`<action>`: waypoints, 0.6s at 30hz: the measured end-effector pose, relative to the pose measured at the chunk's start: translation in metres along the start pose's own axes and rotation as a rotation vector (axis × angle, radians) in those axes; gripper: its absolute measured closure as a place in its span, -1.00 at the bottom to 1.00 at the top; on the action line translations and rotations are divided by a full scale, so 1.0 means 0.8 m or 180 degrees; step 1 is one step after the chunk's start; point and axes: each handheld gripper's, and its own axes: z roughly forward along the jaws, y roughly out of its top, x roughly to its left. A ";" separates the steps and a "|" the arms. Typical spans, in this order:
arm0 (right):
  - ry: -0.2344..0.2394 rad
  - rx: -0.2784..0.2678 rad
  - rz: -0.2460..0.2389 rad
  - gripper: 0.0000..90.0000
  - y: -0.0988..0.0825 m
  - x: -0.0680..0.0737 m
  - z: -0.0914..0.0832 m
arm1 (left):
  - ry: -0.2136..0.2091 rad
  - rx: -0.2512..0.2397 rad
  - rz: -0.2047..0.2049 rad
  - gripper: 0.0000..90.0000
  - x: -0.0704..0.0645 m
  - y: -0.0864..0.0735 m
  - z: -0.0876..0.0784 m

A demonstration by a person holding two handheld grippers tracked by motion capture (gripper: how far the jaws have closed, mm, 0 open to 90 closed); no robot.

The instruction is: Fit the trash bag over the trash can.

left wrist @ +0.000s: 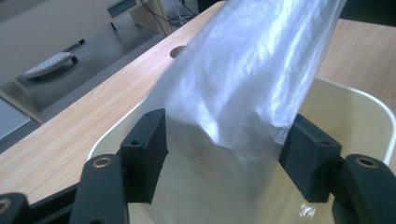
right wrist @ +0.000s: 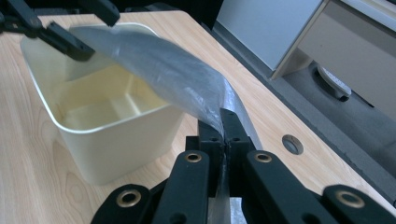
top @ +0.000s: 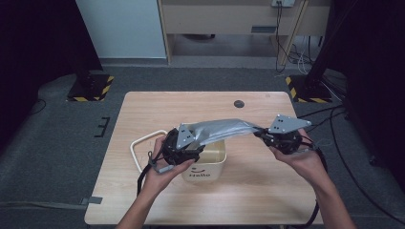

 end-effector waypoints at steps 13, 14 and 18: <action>0.0058 0.0060 -0.0158 0.99 0.013 0.015 0.013 | -0.0176 -0.0096 0.0249 -0.24 -0.030 0.038 0.014; 0.0068 0.0061 -0.0162 0.99 0.016 0.017 0.015 | -0.0182 -0.0096 0.0259 -0.24 -0.031 0.040 0.015; 0.0098 0.0047 -0.0161 0.99 0.023 0.021 0.025 | -0.0227 -0.0098 0.0285 -0.25 -0.037 0.048 0.022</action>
